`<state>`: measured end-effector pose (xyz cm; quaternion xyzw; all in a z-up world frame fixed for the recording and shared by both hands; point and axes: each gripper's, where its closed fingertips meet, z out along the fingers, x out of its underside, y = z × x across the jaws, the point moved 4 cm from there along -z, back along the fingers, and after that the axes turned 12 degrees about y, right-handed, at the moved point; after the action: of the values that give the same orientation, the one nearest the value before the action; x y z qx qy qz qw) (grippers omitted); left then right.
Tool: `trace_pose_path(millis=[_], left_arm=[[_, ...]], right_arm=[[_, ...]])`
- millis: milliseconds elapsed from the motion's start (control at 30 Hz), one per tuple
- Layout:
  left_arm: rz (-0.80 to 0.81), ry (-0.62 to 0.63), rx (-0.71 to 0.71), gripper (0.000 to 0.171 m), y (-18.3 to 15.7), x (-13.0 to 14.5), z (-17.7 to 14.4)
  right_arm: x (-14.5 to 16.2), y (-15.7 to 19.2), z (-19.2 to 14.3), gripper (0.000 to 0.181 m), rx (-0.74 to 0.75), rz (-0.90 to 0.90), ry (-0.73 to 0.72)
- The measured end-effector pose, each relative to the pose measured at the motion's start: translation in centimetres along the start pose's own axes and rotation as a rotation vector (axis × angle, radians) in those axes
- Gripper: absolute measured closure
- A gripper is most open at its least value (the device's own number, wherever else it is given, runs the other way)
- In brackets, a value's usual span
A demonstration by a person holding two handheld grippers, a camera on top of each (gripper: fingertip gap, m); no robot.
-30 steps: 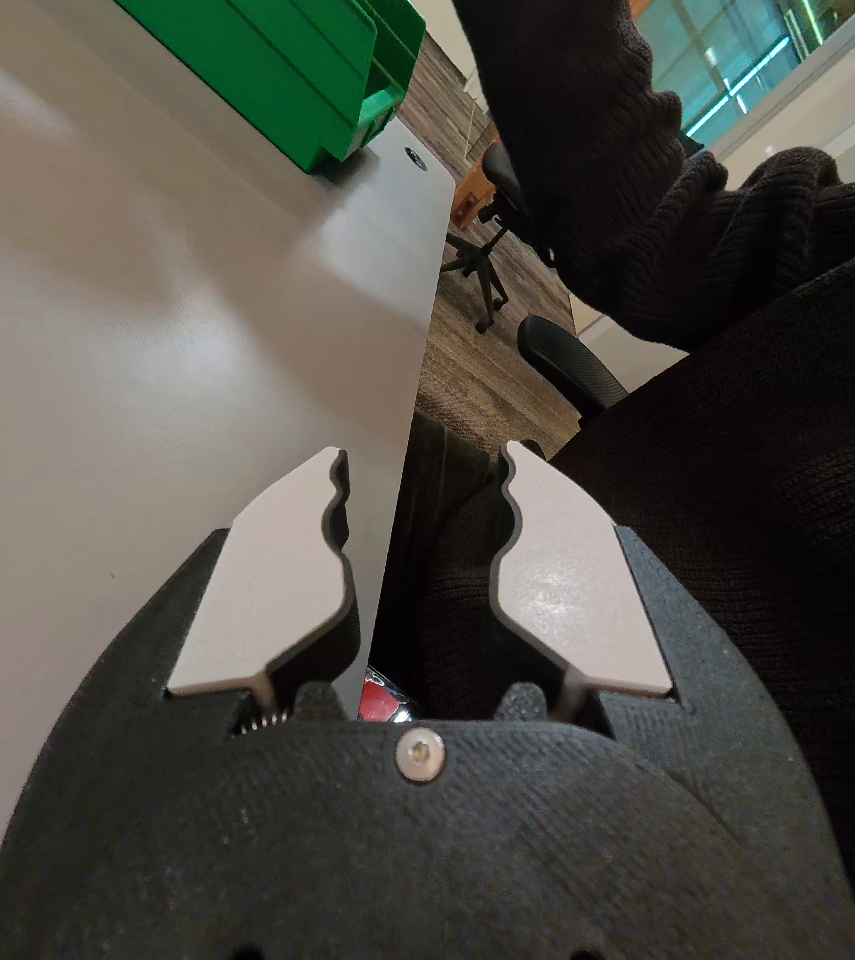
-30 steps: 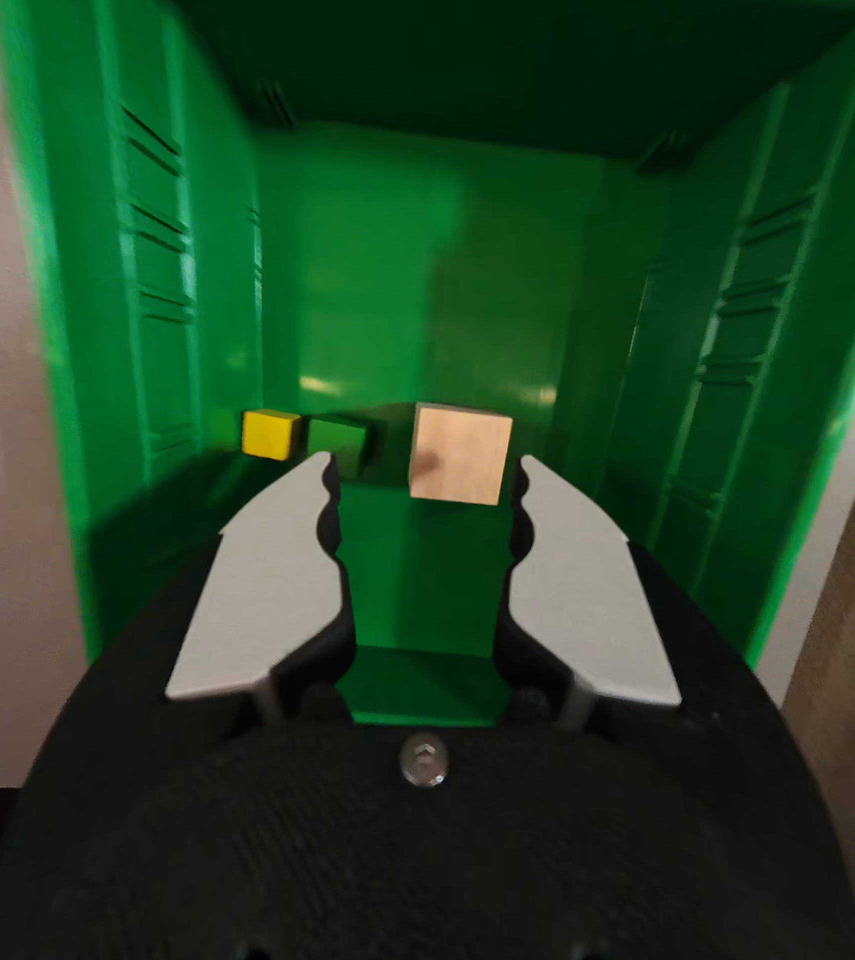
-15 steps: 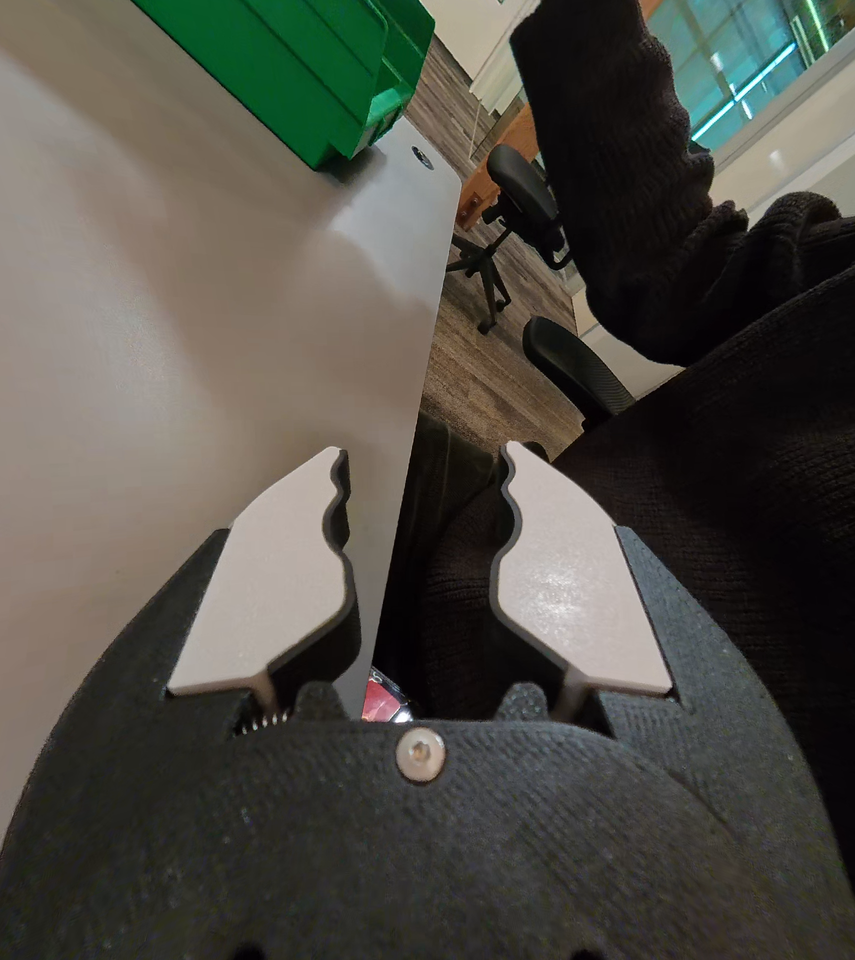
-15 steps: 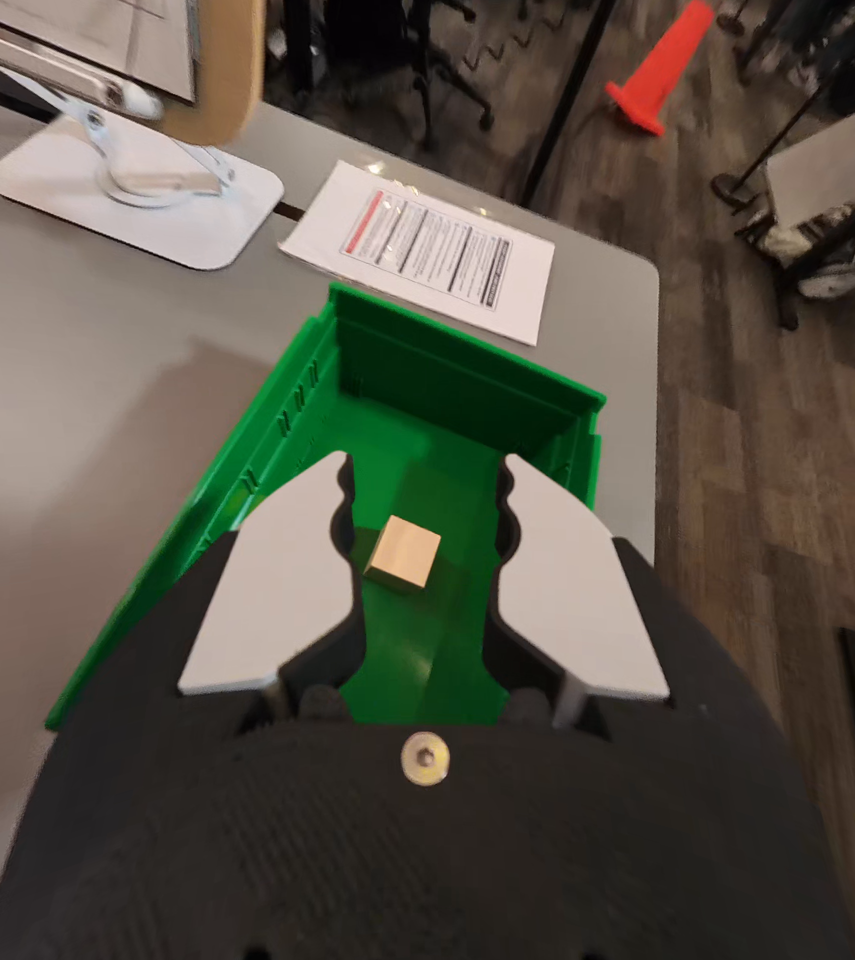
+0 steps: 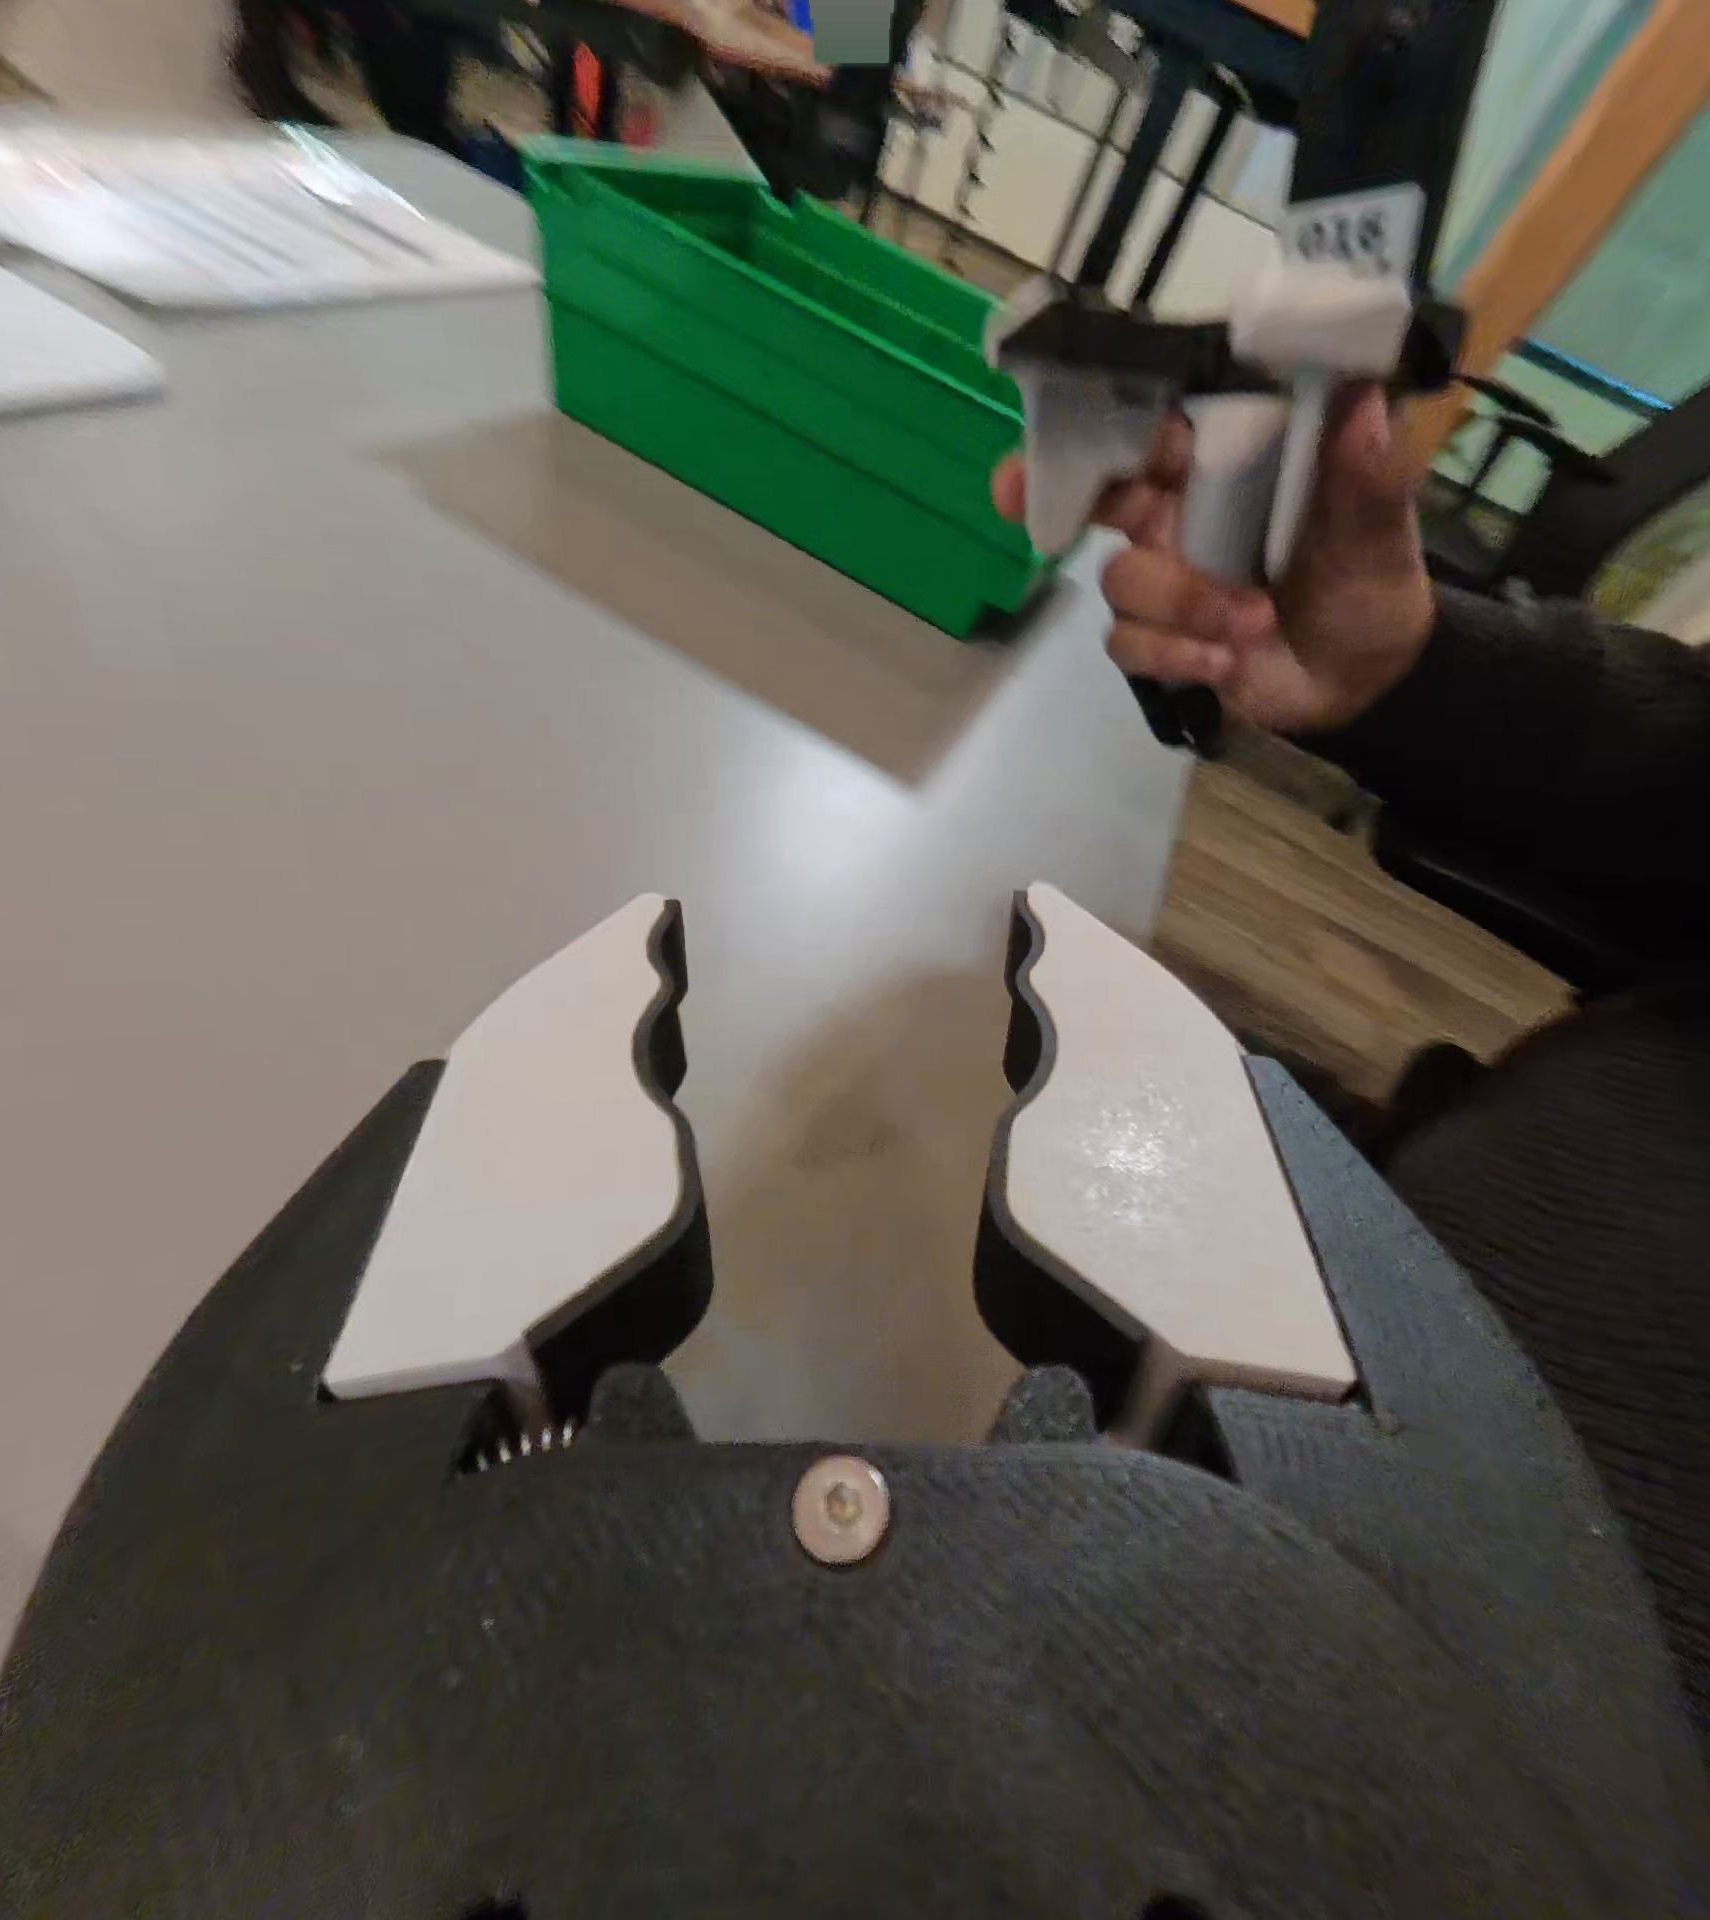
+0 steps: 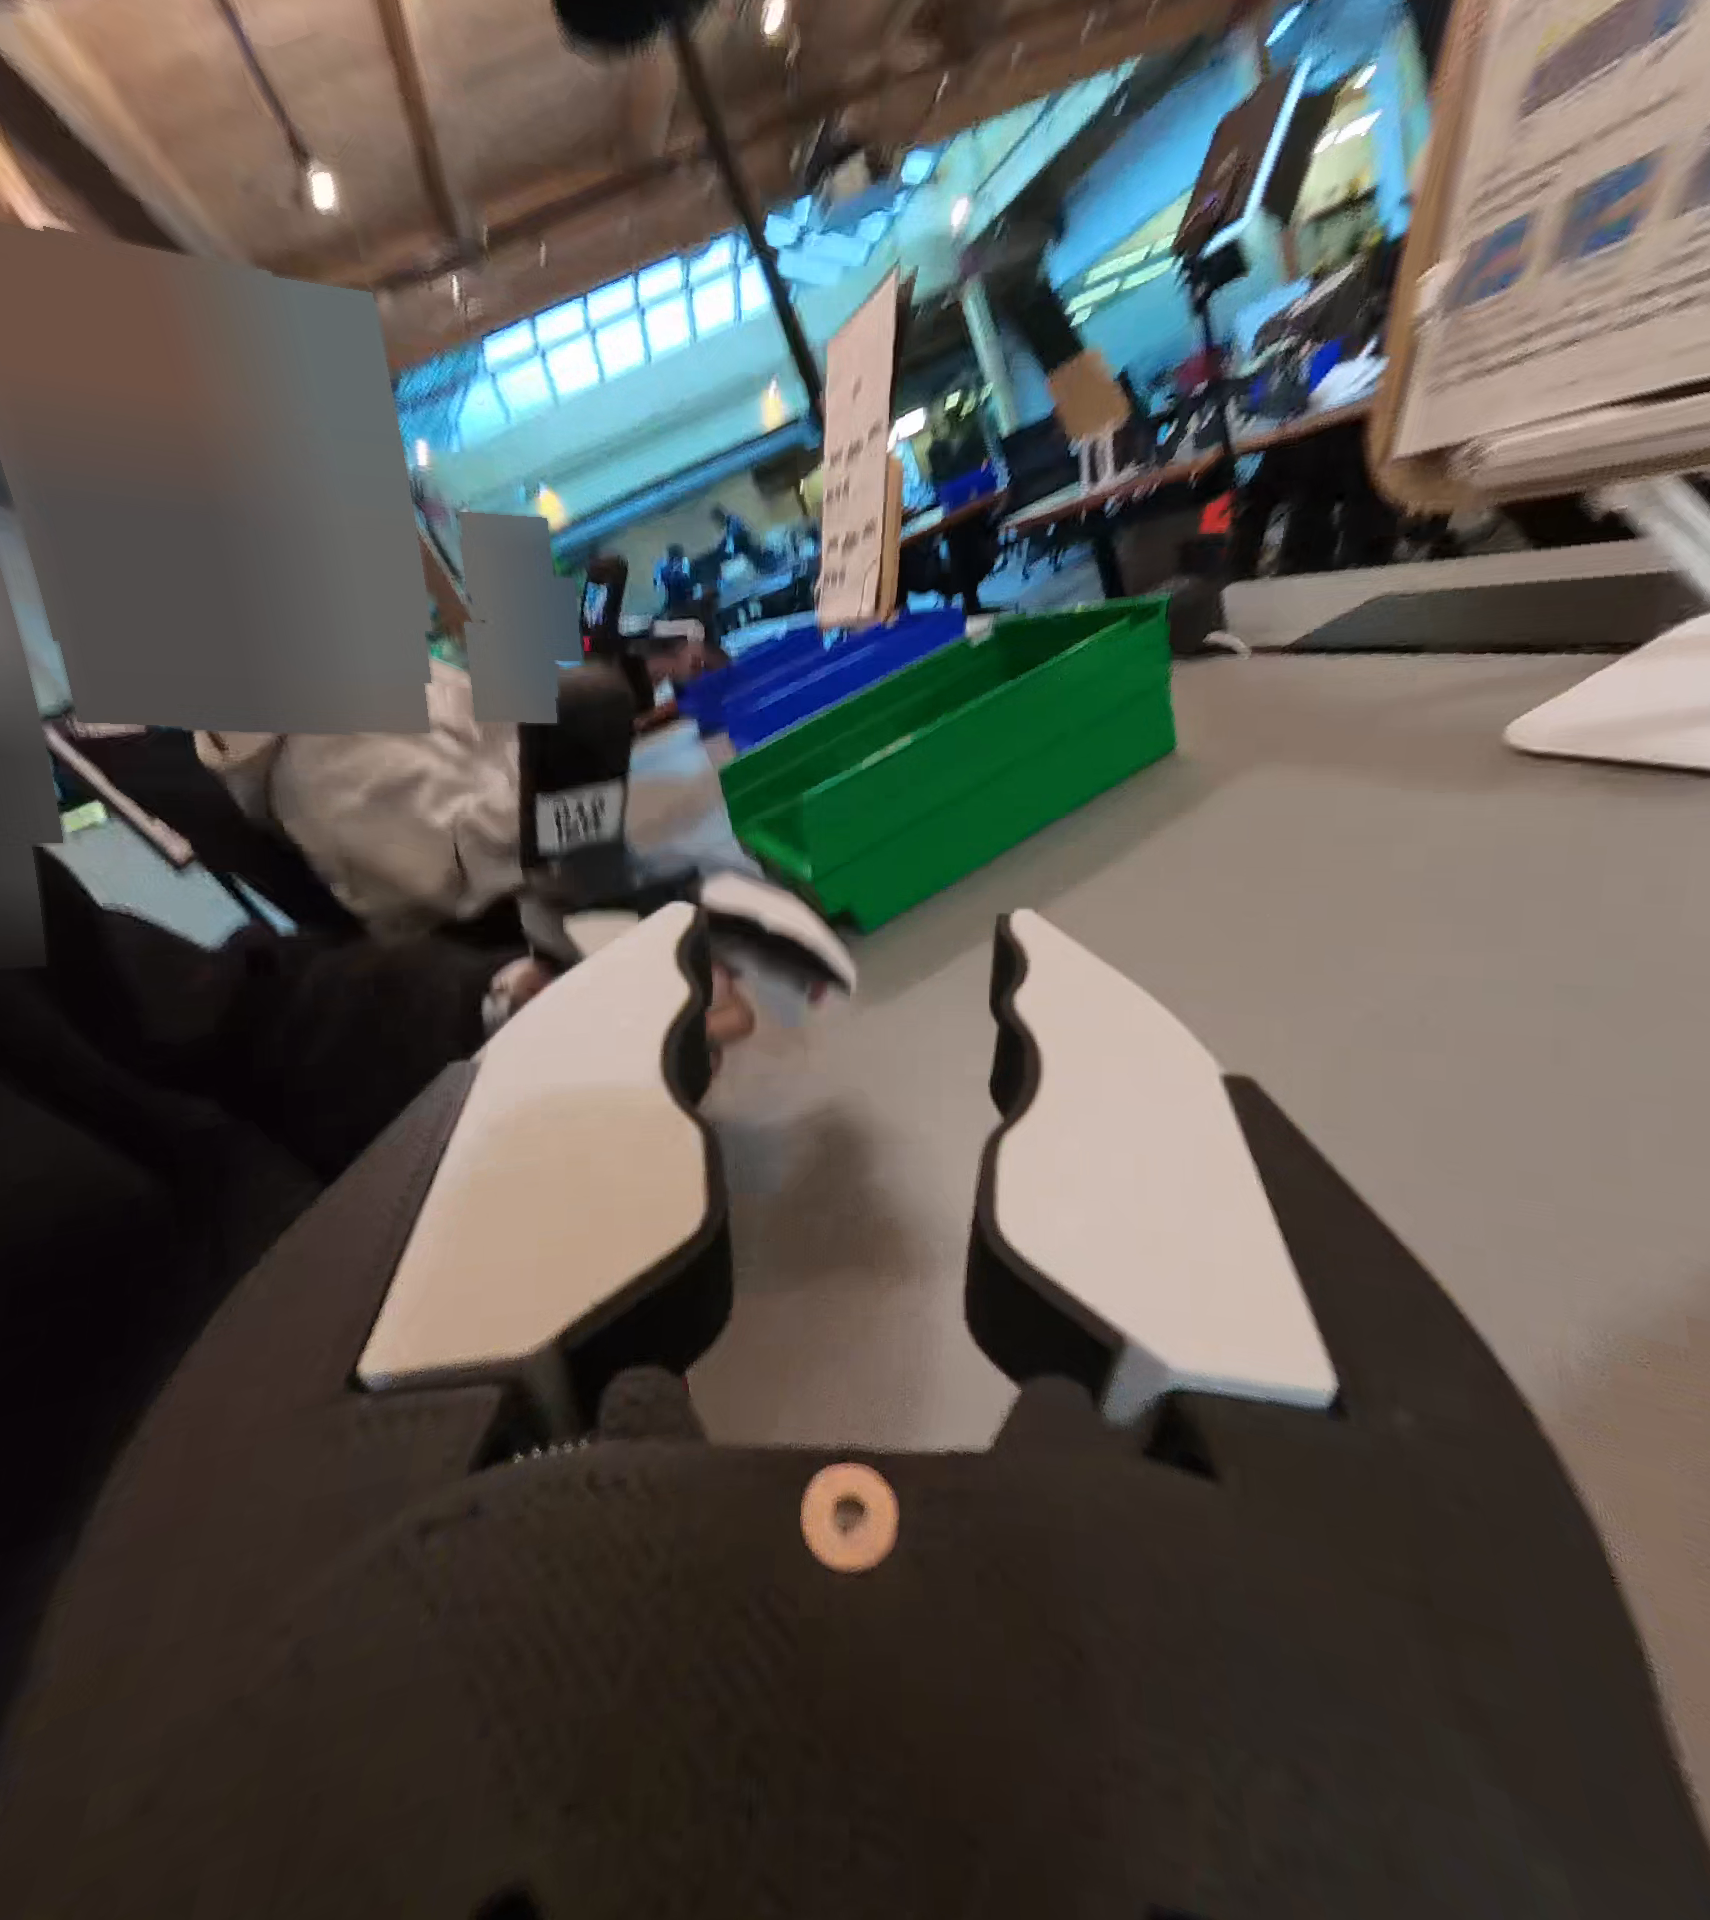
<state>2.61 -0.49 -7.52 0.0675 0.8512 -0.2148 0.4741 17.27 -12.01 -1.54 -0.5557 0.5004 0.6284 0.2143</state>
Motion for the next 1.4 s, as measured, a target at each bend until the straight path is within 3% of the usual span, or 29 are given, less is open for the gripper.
trace_pose_path(millis=[133,233,267,367,533,733,900,1033,1133,1200,1300,1400], left_arm=[[0.125,-0.087,-0.297,0.108,2.9,-2.7,-4.2],[0.278,-0.019,-0.560,0.106,5.9,-4.1,-8.8],[0.327,0.060,-0.582,0.111,6.6,-4.0,-10.0],[0.437,0.344,-0.622,0.100,9.5,-2.4,-12.9],[0.597,0.727,-0.794,0.098,17.3,-1.4,-19.1],[0.515,1.231,-0.725,0.092,26.0,2.6,-22.6],[0.384,1.264,-0.639,0.092,29.6,3.7,-21.8],[0.338,1.449,-0.606,0.091,30.8,5.9,-22.4],[0.417,1.479,-0.647,0.103,31.2,5.7,-22.4],[0.386,1.399,-0.637,0.104,30.6,4.8,-22.0],[0.344,1.114,-0.666,0.105,28.8,0.6,-21.6],[0.343,0.712,-0.675,0.106,24.6,-5.8,-21.7]], right_arm=[[2.3,1.8,3.5,0.129,0.015,-0.190,0.180],[4.6,3.2,5.1,0.126,-0.016,-0.261,0.297],[5.2,3.6,5.4,0.126,-0.033,-0.267,0.322],[6.3,4.5,6.3,0.126,-0.092,-0.255,0.371],[6.6,4.9,6.4,0.126,-0.133,-0.254,0.400],[6.6,4.6,6.1,0.127,-0.092,-0.298,0.432],[6.9,4.6,6.2,0.128,-0.091,-0.295,0.443],[6.9,4.5,6.1,0.129,-0.104,-0.273,0.437],[6.8,4.3,5.9,0.130,-0.107,-0.254,0.428],[6.6,4.1,5.8,0.130,-0.109,-0.236,0.419],[6.4,4.0,5.6,0.131,-0.116,-0.206,0.398],[5.8,3.9,5.4,0.130,-0.105,-0.209,0.366]])
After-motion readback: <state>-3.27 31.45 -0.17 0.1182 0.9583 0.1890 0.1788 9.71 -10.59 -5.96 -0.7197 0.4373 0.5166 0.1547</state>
